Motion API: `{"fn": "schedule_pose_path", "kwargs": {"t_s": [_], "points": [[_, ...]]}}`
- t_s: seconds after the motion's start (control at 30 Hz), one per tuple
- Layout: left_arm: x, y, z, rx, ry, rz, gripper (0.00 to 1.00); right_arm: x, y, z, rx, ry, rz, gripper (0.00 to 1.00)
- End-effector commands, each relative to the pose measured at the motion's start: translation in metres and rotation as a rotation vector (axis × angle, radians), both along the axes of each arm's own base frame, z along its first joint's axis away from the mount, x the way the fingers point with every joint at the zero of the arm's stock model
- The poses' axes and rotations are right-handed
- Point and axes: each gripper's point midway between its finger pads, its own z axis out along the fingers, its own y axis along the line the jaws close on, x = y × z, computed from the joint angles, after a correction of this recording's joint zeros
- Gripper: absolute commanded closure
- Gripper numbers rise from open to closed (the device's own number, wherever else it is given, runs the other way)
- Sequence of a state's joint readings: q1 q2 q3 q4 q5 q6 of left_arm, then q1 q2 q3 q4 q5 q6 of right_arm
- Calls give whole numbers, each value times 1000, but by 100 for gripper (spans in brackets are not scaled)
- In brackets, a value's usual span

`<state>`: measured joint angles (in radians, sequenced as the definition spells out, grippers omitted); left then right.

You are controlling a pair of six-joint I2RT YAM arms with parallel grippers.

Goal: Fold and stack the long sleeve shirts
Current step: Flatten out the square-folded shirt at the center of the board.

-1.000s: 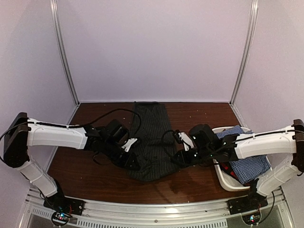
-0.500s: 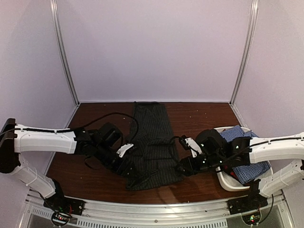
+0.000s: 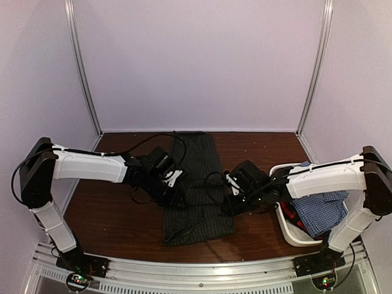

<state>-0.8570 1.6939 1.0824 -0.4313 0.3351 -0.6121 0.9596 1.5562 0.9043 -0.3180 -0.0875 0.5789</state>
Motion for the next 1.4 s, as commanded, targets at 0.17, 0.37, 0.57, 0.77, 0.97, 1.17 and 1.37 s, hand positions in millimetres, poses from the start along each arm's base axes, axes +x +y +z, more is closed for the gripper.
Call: {"fn": "schedule_pose_path", "kwargs": {"t_s": [0.17, 0.37, 0.57, 0.77, 0.97, 1.17, 1.37], "points": [[-44, -14, -15, -2, 77, -82, 60, -57, 18, -7, 29, 75, 209, 65], [-100, -16, -16, -63, 196, -178, 61, -109, 6, -6, 81, 162, 304, 64], [-156, -19, -16, -77, 291, -306, 60, -139, 0, 6, 115, 193, 343, 64], [-159, -29, 12, -135, 257, -312, 54, -103, -13, 34, 86, 37, 189, 57], [-113, -32, 46, -205, 158, -174, 52, -75, -2, 27, 55, -17, 106, 58], [-47, -1, 23, -147, 107, 63, 52, -76, 12, -5, 9, 2, 151, 62], [-56, -4, -5, -145, 185, 42, 53, -111, -1, -31, -39, 75, 234, 62]]}}
